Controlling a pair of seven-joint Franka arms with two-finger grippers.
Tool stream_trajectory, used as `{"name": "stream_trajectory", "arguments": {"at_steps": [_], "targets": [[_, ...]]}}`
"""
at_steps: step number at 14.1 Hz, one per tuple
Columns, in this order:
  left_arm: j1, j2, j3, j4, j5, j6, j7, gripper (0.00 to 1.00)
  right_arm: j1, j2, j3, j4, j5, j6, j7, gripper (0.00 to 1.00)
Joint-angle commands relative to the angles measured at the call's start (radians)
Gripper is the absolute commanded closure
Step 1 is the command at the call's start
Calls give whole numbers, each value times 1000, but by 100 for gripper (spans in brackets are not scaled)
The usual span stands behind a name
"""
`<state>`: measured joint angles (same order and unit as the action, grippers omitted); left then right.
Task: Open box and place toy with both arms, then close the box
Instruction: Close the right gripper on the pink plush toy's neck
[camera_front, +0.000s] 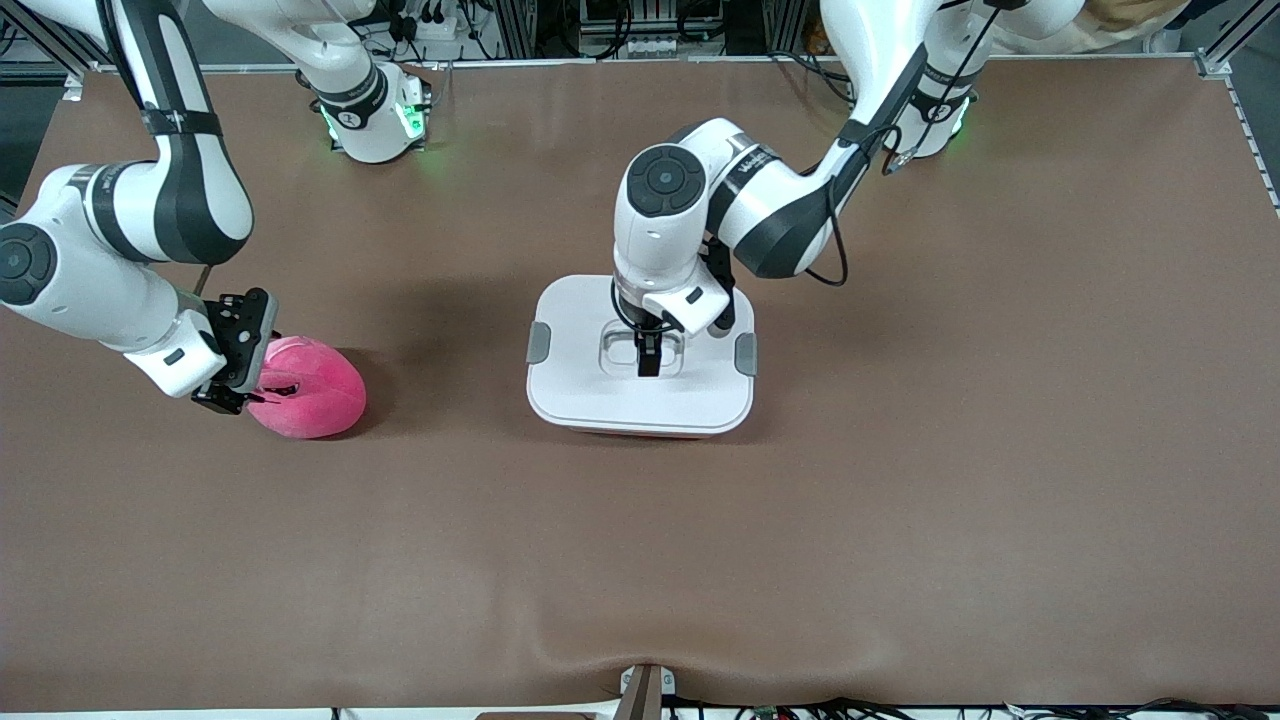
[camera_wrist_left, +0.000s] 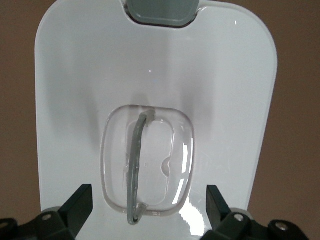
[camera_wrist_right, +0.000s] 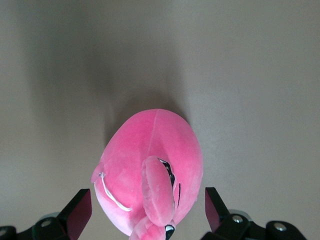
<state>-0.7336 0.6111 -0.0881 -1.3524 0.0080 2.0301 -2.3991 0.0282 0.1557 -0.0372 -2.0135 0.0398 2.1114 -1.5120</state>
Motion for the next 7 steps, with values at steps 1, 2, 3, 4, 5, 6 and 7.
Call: {"name": "stream_trajectory", "arguments": {"at_steps": [1, 2, 3, 4, 5, 6, 7], "targets": [[-16, 16, 8, 24, 24, -1, -25, 0, -25, -31, 8, -77, -3, 53, -37, 0], [-17, 16, 8, 22, 30, -1, -25, 0, -37, -30, 8, -93, 2, 68, -42, 0], [-24, 18, 8, 21, 44, -1, -28, 0, -45, -27, 10, -103, 8, 79, -50, 0], [-30, 18, 8, 13, 46, -1, -31, 0, -53, -27, 10, -122, 9, 90, -54, 0], [-30, 22, 8, 12, 46, -1, -31, 0, -54, -27, 10, -132, 9, 111, -59, 0], [-32, 24, 8, 7, 46, -1, -31, 0, -54, -27, 10, -134, 11, 119, -66, 0], [-30, 29, 7, 6, 46, -1, -31, 0, -54, -24, 11, -131, 24, 127, -92, 0]]}}
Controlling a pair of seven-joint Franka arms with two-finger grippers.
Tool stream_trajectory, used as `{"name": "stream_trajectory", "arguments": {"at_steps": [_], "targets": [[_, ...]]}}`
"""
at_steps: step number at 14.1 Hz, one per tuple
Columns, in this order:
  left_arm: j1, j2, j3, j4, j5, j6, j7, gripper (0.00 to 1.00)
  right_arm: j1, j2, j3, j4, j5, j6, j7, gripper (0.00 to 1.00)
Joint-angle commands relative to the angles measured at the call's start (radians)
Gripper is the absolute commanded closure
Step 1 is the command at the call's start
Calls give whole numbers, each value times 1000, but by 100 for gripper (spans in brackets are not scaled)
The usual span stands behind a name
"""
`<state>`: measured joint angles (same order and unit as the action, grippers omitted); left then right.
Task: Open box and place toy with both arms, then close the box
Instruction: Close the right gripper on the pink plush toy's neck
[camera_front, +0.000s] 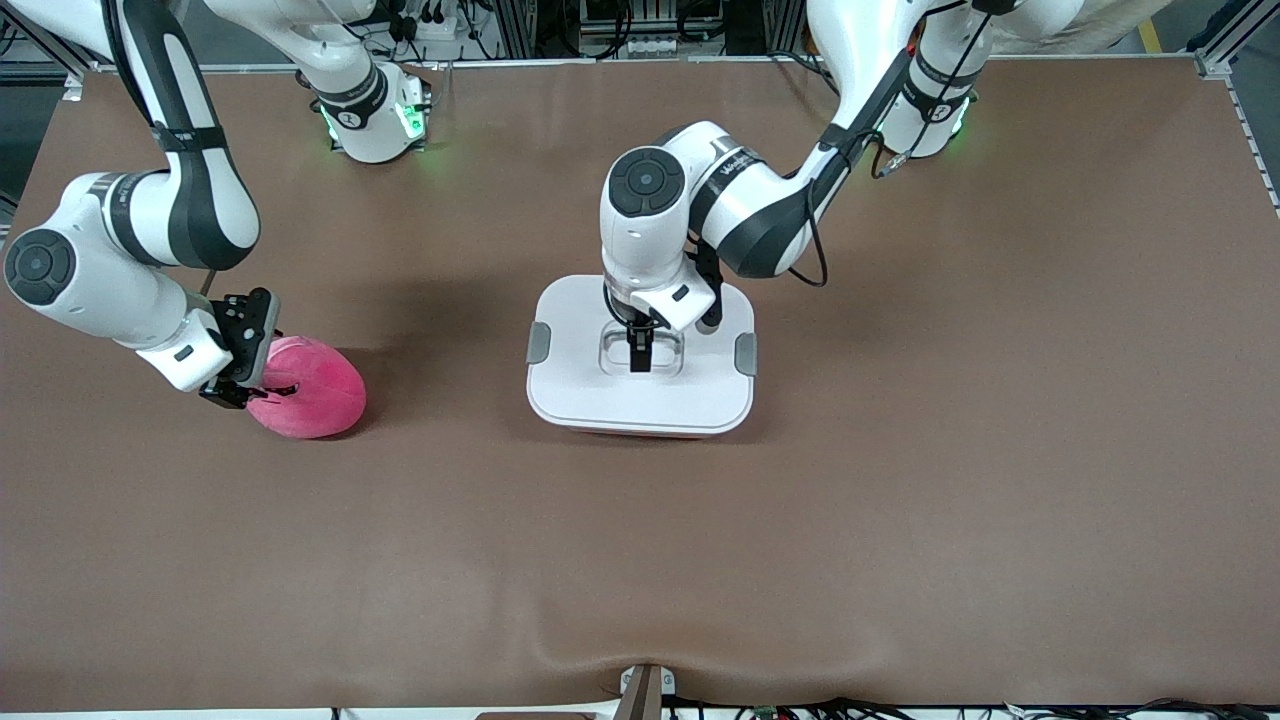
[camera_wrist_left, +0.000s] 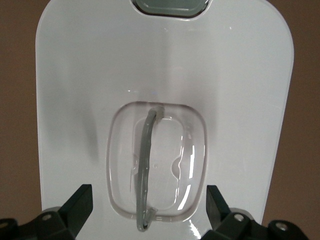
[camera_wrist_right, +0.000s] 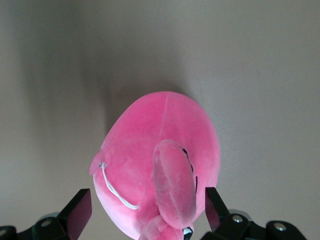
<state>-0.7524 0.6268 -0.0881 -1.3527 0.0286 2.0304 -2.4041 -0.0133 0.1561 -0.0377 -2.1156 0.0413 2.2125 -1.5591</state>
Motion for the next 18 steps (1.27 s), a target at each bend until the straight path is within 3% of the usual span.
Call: {"name": "stream_trajectory", "arguments": {"at_steps": [1, 6, 7, 8, 9, 10, 12, 18], "targets": [[-12, 22, 8, 7, 25, -2, -26, 0, -11, -21, 12, -30, 50, 38, -80, 0], [-8, 27, 7, 6, 24, -2, -27, 1, -30, 16, 10, -27, 161, 75, -240, 0], [-10, 28, 7, 7, 24, -2, -29, 5, -30, 16, 10, -27, 166, 75, -240, 0], [-8, 28, 7, 7, 24, -2, -29, 8, -30, 16, 10, -26, 167, 75, -240, 26], [-8, 28, 7, 7, 22, -2, -33, 13, -33, 20, 10, -23, 176, 75, -240, 68], [-8, 28, 7, 7, 22, -2, -43, 14, -39, 23, 10, -18, 187, 75, -242, 100], [-10, 28, 5, 9, 14, -2, -47, 14, -43, 31, 10, -17, 190, 75, -243, 100], [-12, 34, 5, 10, 13, -1, -64, 32, -39, 33, 12, 28, 190, 66, -314, 100]]}}
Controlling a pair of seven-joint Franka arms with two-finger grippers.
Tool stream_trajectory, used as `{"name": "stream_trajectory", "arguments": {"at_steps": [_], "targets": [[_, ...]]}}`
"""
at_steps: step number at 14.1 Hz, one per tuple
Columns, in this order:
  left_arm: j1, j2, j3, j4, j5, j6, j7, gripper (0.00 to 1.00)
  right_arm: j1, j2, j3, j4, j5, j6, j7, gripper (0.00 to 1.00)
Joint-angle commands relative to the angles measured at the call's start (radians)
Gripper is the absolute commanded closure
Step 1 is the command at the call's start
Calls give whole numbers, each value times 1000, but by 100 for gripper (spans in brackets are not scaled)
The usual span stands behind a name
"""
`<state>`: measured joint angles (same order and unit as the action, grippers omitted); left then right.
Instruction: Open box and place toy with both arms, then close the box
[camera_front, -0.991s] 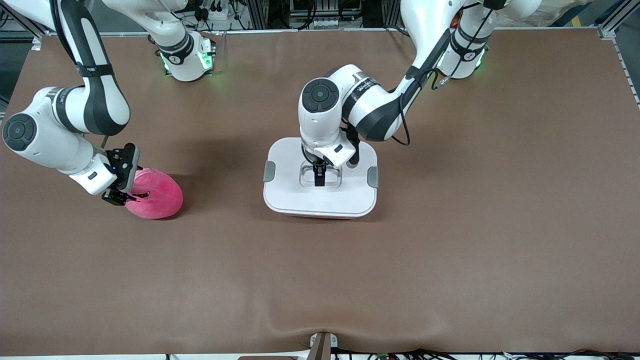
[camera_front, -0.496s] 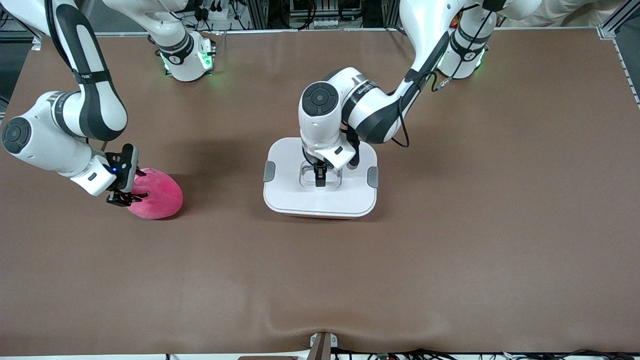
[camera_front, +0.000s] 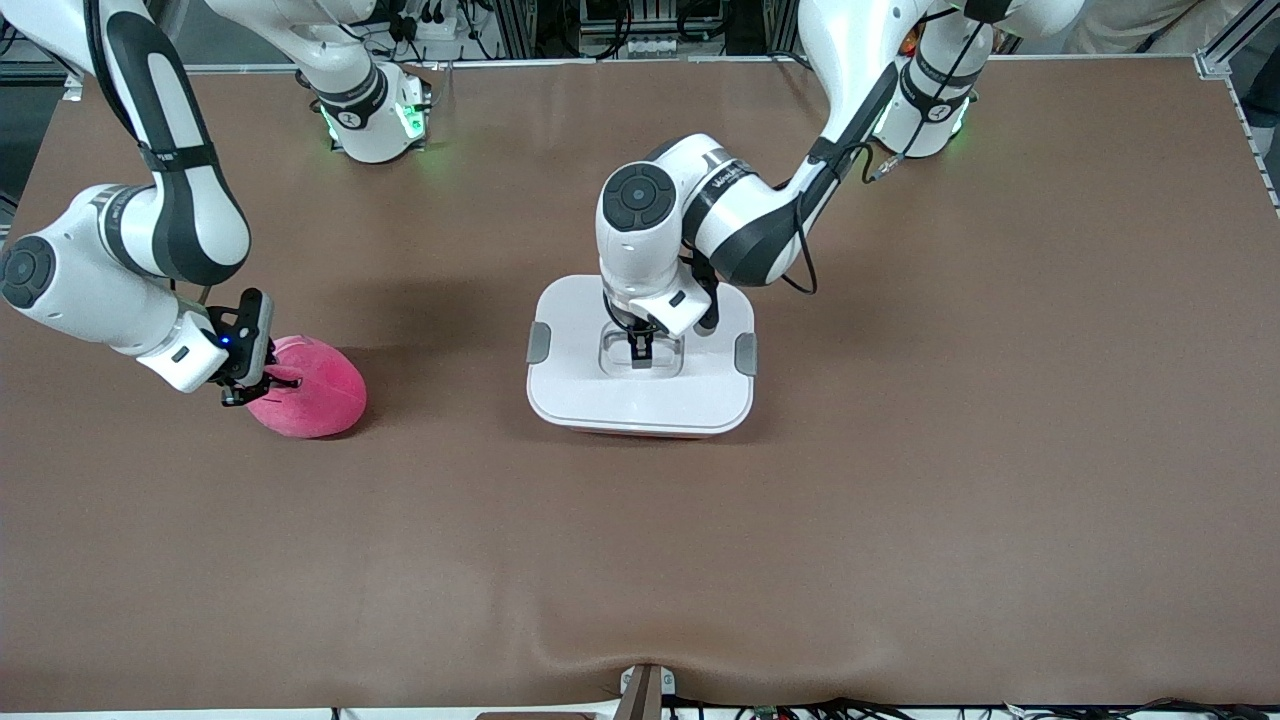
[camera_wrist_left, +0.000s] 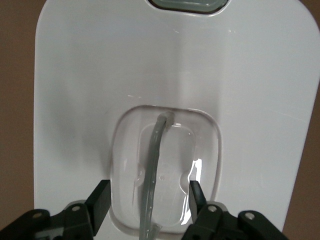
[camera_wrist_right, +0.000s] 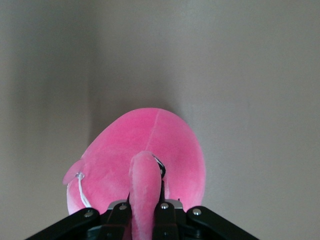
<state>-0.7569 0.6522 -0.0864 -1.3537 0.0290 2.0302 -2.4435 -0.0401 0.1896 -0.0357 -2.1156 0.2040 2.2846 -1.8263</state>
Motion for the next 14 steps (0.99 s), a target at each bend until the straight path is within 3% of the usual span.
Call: {"name": "stream_trajectory", "arguments": {"at_steps": [1, 8, 12, 14], "targets": [[-7, 9, 4, 11, 11, -2, -25, 32, -12, -1, 10, 45, 28, -16, -45, 100], [-7, 9, 4, 11, 9, -2, -26, 39, -1, -1, 8, 218, 26, -197, 106, 100], [-7, 9, 4, 11, 11, -2, -25, 54, 5, -1, 8, 307, 25, -298, 254, 100], [-7, 7, 2, 11, 11, -2, -23, 57, 8, -2, 8, 330, 23, -338, 321, 100]]}}
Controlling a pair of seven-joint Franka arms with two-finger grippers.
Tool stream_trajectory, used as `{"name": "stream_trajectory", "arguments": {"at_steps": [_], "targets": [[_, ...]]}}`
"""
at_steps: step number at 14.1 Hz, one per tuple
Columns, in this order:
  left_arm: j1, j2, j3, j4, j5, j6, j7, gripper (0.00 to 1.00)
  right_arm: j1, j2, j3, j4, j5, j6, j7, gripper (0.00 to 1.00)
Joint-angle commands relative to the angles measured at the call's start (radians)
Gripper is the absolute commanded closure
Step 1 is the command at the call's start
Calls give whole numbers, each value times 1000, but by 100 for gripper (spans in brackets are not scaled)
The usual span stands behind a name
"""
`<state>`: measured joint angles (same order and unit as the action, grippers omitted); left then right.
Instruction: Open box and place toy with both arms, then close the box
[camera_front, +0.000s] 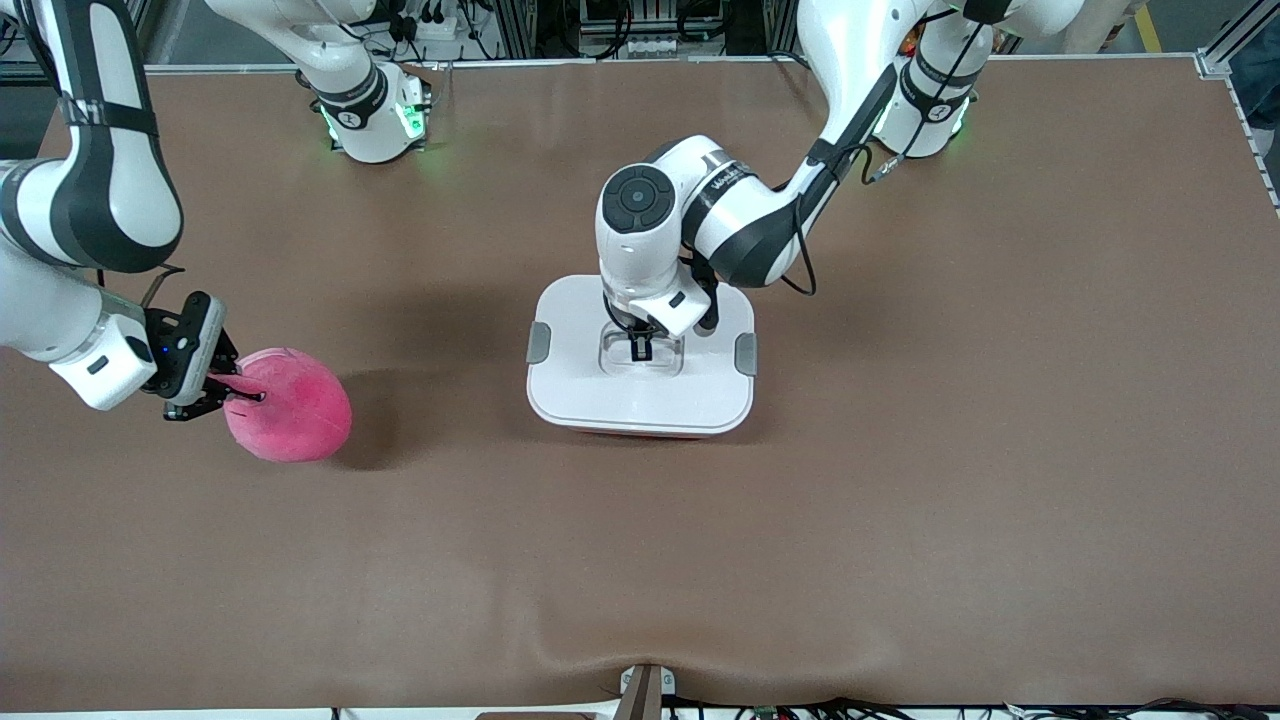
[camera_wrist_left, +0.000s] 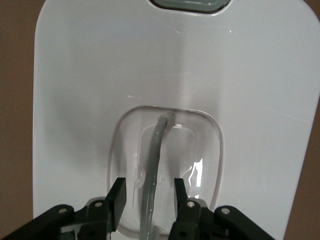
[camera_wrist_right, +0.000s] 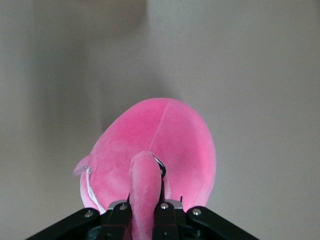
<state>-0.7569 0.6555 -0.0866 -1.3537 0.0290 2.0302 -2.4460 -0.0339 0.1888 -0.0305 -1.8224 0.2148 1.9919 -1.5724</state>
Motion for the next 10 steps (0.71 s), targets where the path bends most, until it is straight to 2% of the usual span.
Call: {"name": "stream_trajectory", "arguments": {"at_steps": [1, 2, 4, 10], "targets": [[-7, 4, 2, 11, 9, -2, -22, 57, 5, -3, 4, 38, 12, -47, 98, 100], [-7, 4, 2, 11, 9, -2, -22, 57, 9, -8, 4, 41, 12, -47, 123, 100], [-7, 4, 2, 11, 6, -2, -24, 69, 20, -12, 4, 45, 12, -48, 188, 100], [-7, 3, 1, 11, 6, -2, -44, 72, 42, -14, 6, 81, 14, -108, 321, 100]]}}
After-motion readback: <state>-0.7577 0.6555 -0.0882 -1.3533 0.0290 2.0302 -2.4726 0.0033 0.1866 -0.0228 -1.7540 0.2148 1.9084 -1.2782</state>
